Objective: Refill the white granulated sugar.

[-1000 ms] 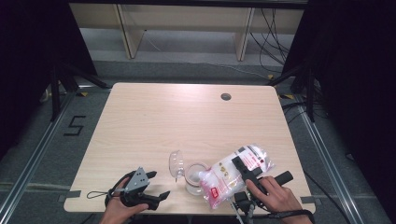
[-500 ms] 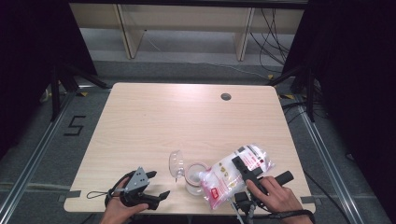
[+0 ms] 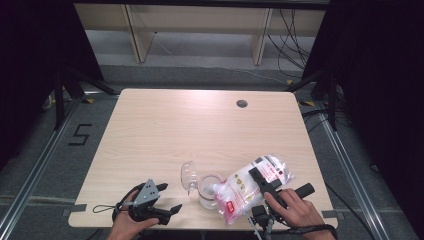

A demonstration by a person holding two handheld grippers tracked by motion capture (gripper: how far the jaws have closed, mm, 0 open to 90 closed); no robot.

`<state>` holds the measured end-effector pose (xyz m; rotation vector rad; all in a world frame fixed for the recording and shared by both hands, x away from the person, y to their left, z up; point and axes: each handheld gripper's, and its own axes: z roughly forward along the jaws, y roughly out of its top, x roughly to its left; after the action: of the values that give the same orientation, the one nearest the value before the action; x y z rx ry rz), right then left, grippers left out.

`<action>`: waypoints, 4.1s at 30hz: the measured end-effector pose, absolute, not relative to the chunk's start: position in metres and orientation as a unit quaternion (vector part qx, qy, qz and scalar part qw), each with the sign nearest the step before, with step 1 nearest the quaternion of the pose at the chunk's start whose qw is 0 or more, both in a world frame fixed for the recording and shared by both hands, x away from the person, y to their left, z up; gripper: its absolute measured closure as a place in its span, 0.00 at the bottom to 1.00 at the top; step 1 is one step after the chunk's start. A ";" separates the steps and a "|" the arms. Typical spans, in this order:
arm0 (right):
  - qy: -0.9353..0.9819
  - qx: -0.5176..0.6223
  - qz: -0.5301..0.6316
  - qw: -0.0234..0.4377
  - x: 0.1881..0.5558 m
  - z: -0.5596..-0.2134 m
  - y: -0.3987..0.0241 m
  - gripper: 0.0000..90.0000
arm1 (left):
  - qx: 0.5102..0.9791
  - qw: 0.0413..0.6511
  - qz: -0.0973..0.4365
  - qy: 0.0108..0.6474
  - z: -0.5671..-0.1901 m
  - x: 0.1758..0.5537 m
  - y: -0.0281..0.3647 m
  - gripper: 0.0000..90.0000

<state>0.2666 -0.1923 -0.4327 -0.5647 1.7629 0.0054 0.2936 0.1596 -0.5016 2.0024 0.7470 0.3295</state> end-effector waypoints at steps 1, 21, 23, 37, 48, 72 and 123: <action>0.762 -0.242 0.003 0.601 0.266 -0.433 -0.192 0.58 | 0.819 0.468 0.135 0.302 -0.501 0.294 0.160 0.18; 0.755 -0.261 -0.001 0.601 0.267 -0.431 -0.190 0.58 | 0.818 0.470 0.133 0.304 -0.502 0.294 0.159 0.19; 0.762 -0.243 -0.002 0.600 0.265 -0.432 -0.192 0.58 | 0.818 0.470 0.133 0.304 -0.502 0.294 0.160 0.19; 0.760 -0.243 -0.003 0.603 0.265 -0.429 -0.193 0.59 | 0.814 0.474 0.132 0.308 -0.502 0.293 0.159 0.19; 0.757 -0.243 0.001 0.607 0.265 -0.428 -0.195 0.59 | 0.818 0.470 0.133 0.304 -0.502 0.294 0.160 0.19; 0.753 -0.241 0.008 0.612 0.263 -0.425 -0.195 0.59 | 0.820 0.468 0.134 0.301 -0.501 0.294 0.160 0.19; 0.763 -0.231 0.024 0.604 0.268 -0.433 -0.197 0.61 | 0.821 0.467 0.135 0.300 -0.501 0.294 0.160 0.19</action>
<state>0.2676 -0.1973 -0.4328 -0.5351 1.7654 0.0564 0.2938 0.1605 -0.5013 2.0146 0.7363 0.3301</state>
